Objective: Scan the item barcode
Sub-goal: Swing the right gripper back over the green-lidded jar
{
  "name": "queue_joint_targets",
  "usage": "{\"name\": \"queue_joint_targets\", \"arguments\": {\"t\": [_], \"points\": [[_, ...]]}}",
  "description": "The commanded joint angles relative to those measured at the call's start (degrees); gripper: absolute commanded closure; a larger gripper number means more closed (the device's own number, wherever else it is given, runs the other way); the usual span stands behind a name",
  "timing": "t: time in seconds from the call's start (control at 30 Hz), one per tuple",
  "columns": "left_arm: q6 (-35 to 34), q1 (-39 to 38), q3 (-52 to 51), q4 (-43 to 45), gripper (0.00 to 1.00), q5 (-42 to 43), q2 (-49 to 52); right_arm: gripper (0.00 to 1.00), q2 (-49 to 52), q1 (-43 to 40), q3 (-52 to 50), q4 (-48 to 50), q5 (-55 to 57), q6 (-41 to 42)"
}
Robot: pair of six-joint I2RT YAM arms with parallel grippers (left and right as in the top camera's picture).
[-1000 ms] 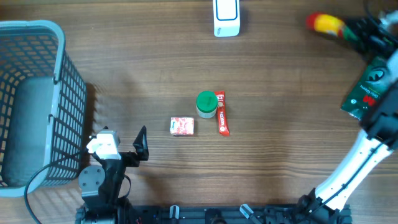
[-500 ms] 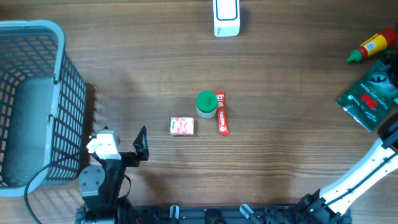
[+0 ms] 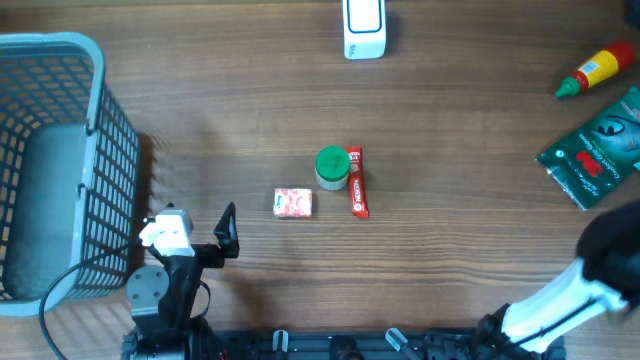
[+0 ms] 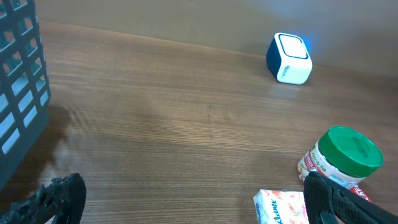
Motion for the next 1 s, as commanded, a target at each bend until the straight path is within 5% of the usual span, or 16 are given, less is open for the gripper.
{"name": "queue_joint_targets", "arguments": {"t": [0.0, 0.27, 0.43, 0.6, 0.97], "points": [[1.1, -0.3, -0.5, 0.2, 0.0, -0.4, -0.2, 0.01, -9.5, 8.6, 0.7, -5.5, 7.4, 6.9], [1.1, -0.3, -0.5, 0.2, 0.0, -0.4, -0.2, 0.0, -13.8, 30.7, -0.7, -26.6, 11.9, 33.8], [1.1, -0.3, -0.5, 0.2, 0.0, -0.4, -0.2, 0.0, -9.6, 42.7, -6.8, -28.3, 11.1, 41.0], [1.1, -0.3, -0.5, 0.2, 0.0, -0.4, -0.2, 0.0, -1.7, 51.5, -13.9, -27.3, 9.1, 60.9], [1.1, -0.3, -0.5, 0.2, 0.0, -0.4, -0.2, 0.0, 14.1, 58.5, -14.3, -21.7, 1.0, 64.4]]}}
